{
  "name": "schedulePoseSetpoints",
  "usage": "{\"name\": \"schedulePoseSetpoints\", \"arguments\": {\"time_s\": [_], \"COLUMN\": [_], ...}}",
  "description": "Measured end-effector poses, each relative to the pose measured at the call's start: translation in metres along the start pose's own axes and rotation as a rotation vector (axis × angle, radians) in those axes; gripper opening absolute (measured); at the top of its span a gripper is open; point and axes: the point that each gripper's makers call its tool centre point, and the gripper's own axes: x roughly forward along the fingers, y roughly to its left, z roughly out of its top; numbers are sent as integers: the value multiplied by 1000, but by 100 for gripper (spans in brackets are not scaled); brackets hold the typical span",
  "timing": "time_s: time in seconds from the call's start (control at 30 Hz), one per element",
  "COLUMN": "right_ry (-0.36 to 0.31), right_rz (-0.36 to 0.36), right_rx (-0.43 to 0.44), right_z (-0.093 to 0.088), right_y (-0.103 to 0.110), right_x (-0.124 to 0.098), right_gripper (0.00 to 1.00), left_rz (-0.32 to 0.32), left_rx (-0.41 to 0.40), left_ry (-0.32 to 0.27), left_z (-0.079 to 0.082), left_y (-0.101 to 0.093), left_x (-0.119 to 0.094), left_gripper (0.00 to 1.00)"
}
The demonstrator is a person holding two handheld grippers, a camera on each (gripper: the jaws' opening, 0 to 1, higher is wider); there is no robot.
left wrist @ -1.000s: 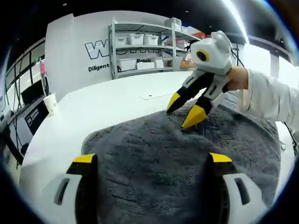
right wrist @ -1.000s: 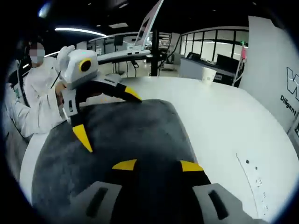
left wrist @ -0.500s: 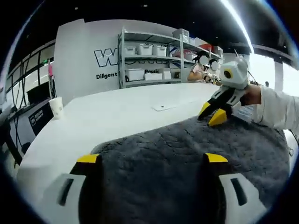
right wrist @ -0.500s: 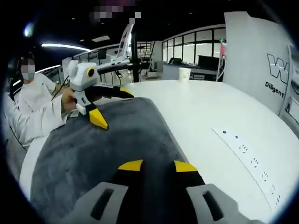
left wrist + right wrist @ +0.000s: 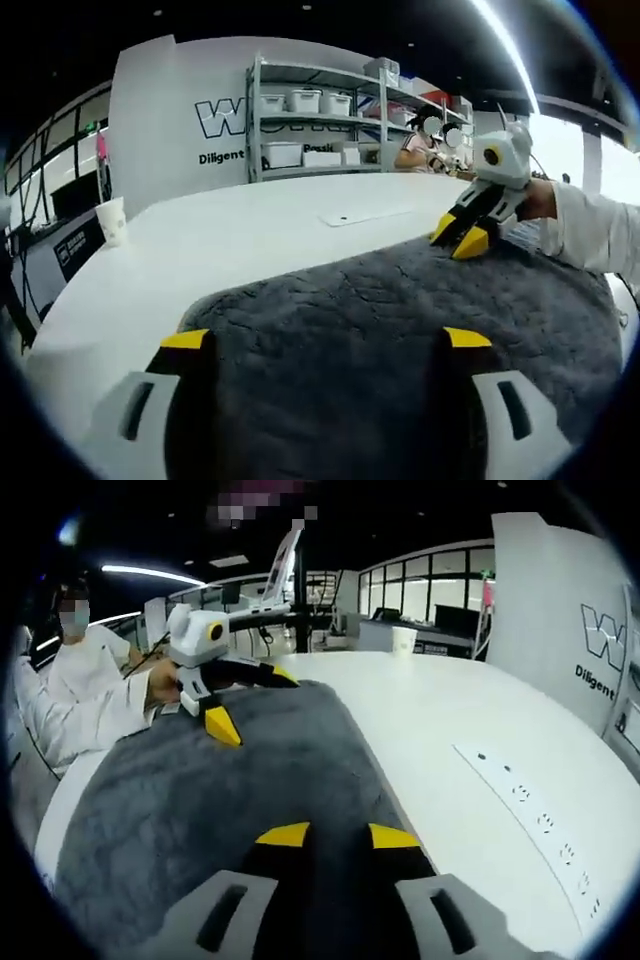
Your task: Open the folded towel by lifting each exposed corner and separating the folded layers until the towel lies flat within the target outline without major curled edges
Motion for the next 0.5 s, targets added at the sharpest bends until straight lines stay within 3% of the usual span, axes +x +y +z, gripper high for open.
{"name": "schedulePoseSetpoints", "arguments": {"time_s": [0.5], "right_ry": [-7], "right_rz": [-15], "right_rx": [23], "right_z": [-16], "right_y": [-9], "right_x": [-27], "right_gripper": [18], "left_rz": [1], "left_rx": [-1], "left_ry": [-3], "left_z": [0], "left_y": [-1], "left_x": [-1], "left_gripper": [91]}}
